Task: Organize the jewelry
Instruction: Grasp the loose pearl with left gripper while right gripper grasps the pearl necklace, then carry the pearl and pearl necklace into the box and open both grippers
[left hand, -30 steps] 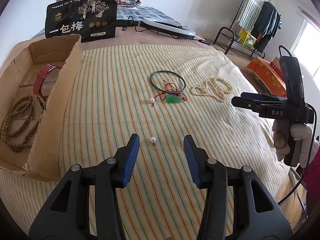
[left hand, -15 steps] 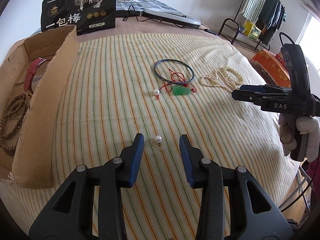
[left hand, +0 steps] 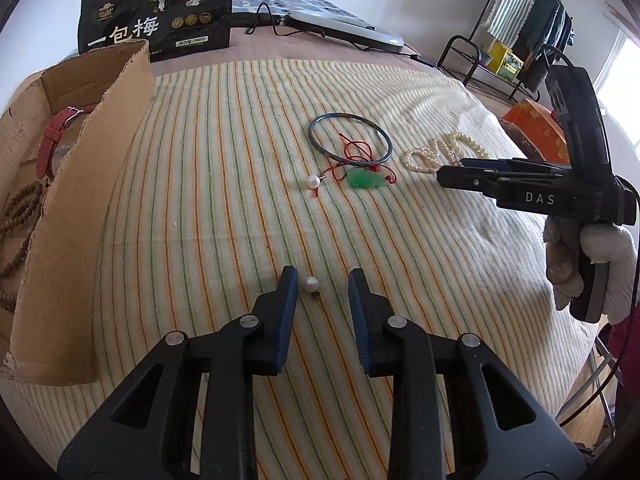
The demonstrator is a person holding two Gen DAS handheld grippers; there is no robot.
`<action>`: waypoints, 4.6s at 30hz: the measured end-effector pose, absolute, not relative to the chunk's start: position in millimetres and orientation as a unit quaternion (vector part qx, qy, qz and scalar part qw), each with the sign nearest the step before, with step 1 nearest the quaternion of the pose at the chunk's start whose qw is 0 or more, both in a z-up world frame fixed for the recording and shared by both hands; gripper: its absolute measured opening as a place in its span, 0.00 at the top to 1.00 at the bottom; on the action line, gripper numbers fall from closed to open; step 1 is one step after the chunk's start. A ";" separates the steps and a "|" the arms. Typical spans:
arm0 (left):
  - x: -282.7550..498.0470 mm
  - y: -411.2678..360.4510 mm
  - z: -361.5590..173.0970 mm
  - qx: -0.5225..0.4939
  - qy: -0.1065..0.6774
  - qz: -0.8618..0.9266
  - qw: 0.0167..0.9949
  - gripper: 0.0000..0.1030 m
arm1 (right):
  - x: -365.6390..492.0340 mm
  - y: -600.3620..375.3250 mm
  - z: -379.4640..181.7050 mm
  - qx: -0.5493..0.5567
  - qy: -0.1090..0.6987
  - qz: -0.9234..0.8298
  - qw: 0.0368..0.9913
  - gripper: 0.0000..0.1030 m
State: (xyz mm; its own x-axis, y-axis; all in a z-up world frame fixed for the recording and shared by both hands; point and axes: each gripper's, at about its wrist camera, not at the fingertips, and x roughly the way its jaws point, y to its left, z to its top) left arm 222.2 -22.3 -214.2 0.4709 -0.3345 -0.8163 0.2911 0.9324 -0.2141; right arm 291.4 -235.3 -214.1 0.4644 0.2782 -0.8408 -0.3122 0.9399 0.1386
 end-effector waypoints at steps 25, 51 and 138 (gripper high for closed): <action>220.6 -19.7 -211.2 -0.025 0.473 -0.179 0.863 0.94 | 289.6 -200.3 -204.3 -0.077 0.472 0.161 0.863 0.95; 194.9 17.0 -131.3 -0.072 0.383 -0.160 0.907 0.94 | 237.0 -206.9 -90.9 -0.052 0.387 0.175 0.904 0.95; 191.4 173.7 -82.8 -0.059 0.319 0.010 0.946 0.41 | 285.2 21.0 -76.3 -0.060 0.354 0.289 0.887 0.11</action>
